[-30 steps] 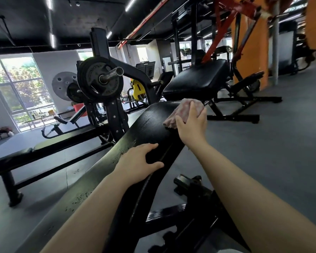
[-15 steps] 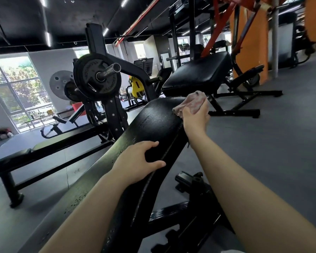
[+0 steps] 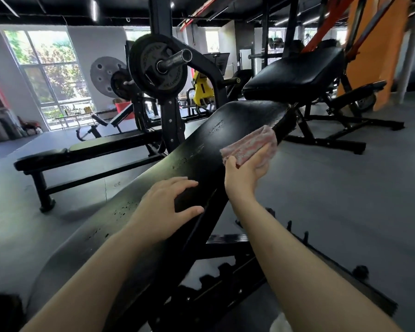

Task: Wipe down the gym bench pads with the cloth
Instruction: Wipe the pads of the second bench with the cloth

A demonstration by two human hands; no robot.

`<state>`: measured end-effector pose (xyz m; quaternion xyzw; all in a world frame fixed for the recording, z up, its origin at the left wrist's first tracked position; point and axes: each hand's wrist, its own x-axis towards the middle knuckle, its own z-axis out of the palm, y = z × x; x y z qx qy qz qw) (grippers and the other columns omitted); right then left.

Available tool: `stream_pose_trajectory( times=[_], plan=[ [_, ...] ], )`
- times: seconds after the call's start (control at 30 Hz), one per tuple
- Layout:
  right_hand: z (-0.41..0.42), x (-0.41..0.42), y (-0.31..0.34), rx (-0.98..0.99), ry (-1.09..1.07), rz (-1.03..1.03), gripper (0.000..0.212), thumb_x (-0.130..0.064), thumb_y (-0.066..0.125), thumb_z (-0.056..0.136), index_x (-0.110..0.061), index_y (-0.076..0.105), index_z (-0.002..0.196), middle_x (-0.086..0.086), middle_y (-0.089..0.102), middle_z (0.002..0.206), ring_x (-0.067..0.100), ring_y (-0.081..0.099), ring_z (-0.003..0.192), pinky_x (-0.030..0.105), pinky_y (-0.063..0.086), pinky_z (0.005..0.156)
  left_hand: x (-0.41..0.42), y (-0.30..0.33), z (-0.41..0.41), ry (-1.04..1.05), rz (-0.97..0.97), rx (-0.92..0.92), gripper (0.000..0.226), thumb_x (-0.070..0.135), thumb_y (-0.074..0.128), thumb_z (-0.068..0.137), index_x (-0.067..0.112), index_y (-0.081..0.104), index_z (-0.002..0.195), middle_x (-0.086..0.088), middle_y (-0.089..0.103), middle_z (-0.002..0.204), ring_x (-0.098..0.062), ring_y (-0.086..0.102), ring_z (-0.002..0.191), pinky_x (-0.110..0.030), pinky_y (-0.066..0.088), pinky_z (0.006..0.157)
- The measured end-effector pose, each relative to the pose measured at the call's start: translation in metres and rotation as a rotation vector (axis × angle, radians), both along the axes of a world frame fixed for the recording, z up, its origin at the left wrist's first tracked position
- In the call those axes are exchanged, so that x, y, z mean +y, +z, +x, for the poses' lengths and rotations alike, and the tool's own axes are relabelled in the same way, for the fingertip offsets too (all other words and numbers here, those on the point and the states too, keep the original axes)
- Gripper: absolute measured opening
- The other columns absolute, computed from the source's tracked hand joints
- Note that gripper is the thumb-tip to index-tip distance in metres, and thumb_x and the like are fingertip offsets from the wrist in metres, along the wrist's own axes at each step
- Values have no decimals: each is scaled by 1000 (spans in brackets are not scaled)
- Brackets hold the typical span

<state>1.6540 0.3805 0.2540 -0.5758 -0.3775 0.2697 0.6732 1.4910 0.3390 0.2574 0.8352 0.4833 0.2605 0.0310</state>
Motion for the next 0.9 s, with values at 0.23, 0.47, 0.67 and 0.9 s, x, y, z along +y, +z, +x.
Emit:
stream_pose_trajectory(
  times=[0.23,0.47,0.67,0.9],
  plan=[
    [-64,-55,-45,-164,169,-127,87,-27,44,93,-28,-25,146,20,-10,154,39,30,131,47,34,105,-80,-50,-59,120,-4,78,76,77,35,62,42,51,128,26,39,130,-3,35,124,-25,23,102],
    [-110,-118,-82,-187,286,-110,84,-26,45,95,-26,-20,148,14,-13,154,34,24,134,38,33,102,-122,-80,-97,231,27,260,68,64,54,65,33,54,126,7,57,125,-21,54,114,-42,40,93],
    [-92,-101,-72,-241,285,-88,89,-30,48,93,-23,-22,147,22,-16,152,41,28,133,47,37,105,-126,-108,-107,284,147,204,78,34,87,57,29,52,126,4,60,120,-24,60,106,-44,44,90],
    [-100,-98,-71,-188,152,-56,82,-27,46,94,-27,-14,150,19,-1,153,35,36,126,38,39,97,-129,-128,-110,357,207,96,67,33,84,63,25,57,124,3,61,117,-23,60,103,-43,43,90]
  ],
)
